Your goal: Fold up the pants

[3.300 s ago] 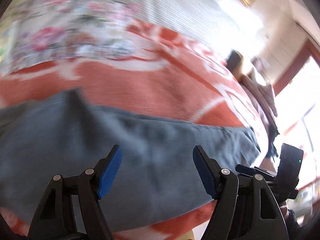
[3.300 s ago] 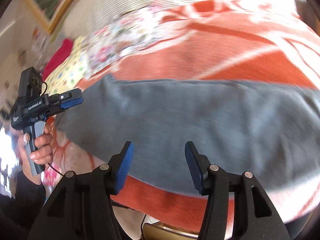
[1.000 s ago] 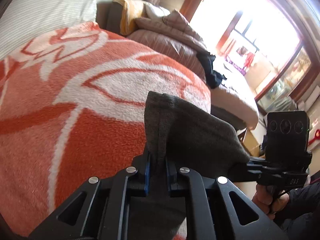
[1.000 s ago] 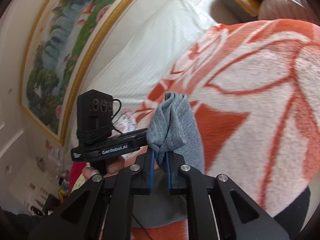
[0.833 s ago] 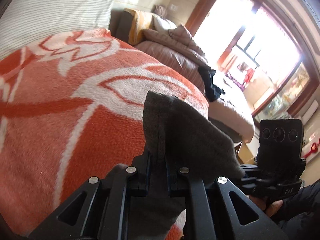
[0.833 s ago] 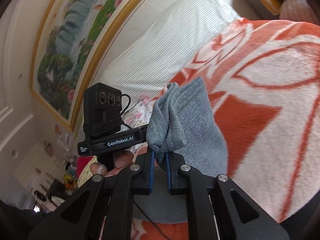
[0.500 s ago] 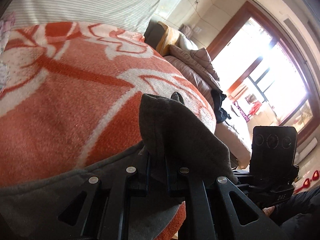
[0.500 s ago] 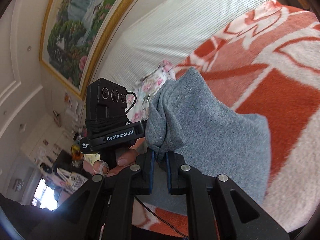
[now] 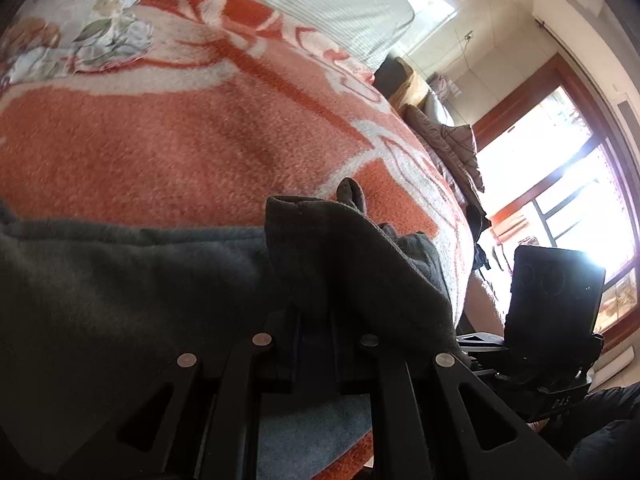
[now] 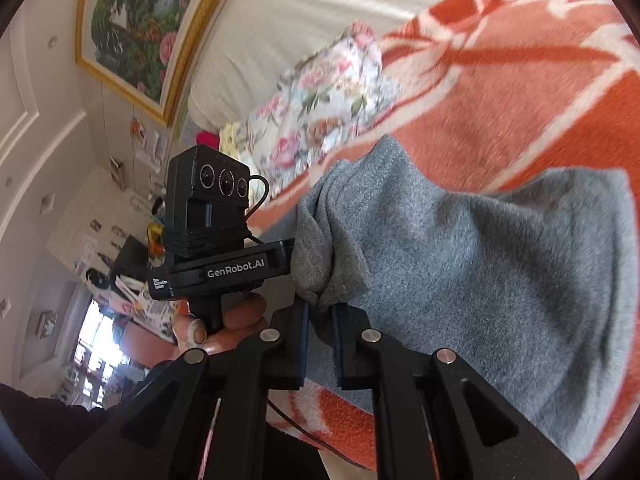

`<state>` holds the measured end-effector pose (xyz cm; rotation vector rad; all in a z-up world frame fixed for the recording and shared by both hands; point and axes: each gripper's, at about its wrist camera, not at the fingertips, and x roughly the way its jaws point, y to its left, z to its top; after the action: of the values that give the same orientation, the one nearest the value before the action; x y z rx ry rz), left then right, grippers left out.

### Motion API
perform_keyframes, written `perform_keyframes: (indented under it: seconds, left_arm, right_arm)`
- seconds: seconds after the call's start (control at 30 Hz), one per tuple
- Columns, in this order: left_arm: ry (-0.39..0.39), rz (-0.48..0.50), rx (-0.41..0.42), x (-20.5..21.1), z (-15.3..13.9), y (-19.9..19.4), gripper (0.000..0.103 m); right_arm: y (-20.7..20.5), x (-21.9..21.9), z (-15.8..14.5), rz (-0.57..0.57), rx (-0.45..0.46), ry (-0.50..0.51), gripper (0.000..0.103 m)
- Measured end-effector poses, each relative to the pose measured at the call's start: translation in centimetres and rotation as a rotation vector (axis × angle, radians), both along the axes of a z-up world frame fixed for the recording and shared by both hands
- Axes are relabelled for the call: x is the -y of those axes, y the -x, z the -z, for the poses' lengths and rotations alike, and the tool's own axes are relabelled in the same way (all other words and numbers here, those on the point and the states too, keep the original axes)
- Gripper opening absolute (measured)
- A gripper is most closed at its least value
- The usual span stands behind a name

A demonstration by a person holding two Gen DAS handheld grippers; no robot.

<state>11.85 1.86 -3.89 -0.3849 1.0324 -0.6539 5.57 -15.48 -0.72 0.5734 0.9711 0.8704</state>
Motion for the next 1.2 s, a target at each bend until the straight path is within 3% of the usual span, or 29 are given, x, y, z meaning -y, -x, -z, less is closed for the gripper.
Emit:
perform_keyframes:
  seconds: [0.43,0.47,0.53,0.57,0.6,0.7,0.77,0.9,1.13,1.2]
  left_arm:
    - [-0.018,-0.161,-0.082,-7.1,2.6,3.7,0.017]
    - [-0.017,-0.183,-0.083,-7.7,2.4,4.1,0.017]
    - [-0.01,-0.213,-0.07,-8.6,1.5,5.0,0.017]
    - [-0.01,-0.222,-0.062,-8.8,1.1,5.3,0.017]
    - [-0.014,-0.231,-0.052,-8.8,0.6,5.7,0.017]
    - [-0.027,-0.241,-0.003,-8.4,-1.5,6.5,0.02]
    - [-0.021,-0.236,0.025,-7.8,-2.8,7.0,0.029]
    - [0.003,-0.213,0.042,-6.3,-3.9,7.4,0.034]
    - [0.037,-0.153,0.009,-2.2,-3.1,7.5,0.034]
    - [0.022,-0.144,-0.01,-1.1,-2.4,7.6,0.034]
  right_arm:
    - [0.1,-4.0,3.0,-0.125,-0.067,0.095,0.015]
    - [0.2,-4.1,3.1,-0.139,-0.073,0.099,0.02]
    - [0.5,-4.6,3.1,-0.16,-0.076,0.104,0.038]
    - [0.8,-4.8,2.9,-0.168,-0.067,0.104,0.052]
    - [1.1,-5.0,2.5,-0.178,-0.05,0.098,0.057]
    - [1.9,-5.3,1.3,-0.192,0.002,0.118,0.058]
    - [2.1,-4.9,0.4,-0.18,0.028,0.113,0.058]
    - [1.6,-2.7,-1.1,-0.1,0.074,0.133,0.058]
    - [-0.5,1.8,-1.8,0.065,0.091,0.197,0.057]
    - [-1.2,2.3,-1.7,0.085,0.094,0.217,0.049]
